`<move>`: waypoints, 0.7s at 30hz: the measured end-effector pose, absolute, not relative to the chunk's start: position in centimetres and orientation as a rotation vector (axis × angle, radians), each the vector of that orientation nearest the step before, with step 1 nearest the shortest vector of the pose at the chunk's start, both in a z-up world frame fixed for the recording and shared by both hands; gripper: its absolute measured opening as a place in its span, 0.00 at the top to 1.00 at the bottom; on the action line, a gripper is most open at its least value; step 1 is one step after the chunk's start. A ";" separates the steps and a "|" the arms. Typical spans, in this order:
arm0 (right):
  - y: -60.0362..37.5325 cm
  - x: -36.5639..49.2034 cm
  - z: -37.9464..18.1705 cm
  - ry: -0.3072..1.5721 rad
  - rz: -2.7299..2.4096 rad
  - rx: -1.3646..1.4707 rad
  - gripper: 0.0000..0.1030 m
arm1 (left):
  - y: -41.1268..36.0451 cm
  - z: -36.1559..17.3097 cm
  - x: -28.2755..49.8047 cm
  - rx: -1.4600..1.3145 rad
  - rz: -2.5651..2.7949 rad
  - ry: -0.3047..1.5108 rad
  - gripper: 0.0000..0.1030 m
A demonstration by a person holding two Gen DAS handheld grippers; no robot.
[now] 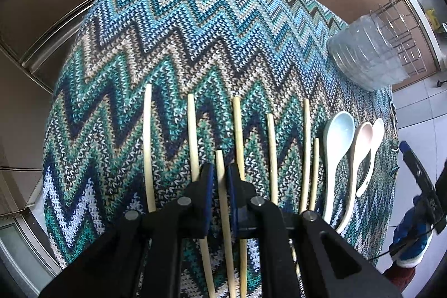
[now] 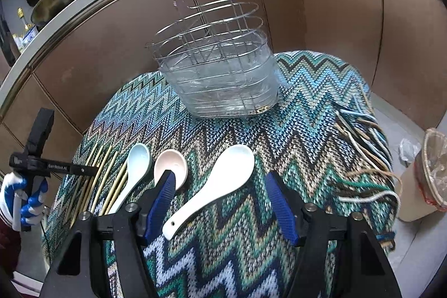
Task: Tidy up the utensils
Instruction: 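Lower left tool over the chopsticks while right tool lowers over the spoons, then grasp the large white spoon with right tool while left tool grasps a chopstick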
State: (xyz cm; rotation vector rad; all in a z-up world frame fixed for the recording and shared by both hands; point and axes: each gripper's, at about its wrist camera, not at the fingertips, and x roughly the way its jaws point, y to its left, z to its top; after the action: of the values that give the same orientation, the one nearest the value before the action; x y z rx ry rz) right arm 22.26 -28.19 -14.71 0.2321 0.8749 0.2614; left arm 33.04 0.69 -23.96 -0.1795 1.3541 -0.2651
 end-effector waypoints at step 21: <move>-28.4 26.3 -17.8 0.994 0.354 0.238 0.93 | 2.0 -22.9 30.9 -0.223 -0.238 1.240 0.95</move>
State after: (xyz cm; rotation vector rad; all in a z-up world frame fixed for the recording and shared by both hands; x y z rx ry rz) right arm 26.26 -28.45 -17.77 0.2375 0.9939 0.3543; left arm 30.92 1.99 -22.91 -0.2227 1.2399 -0.2378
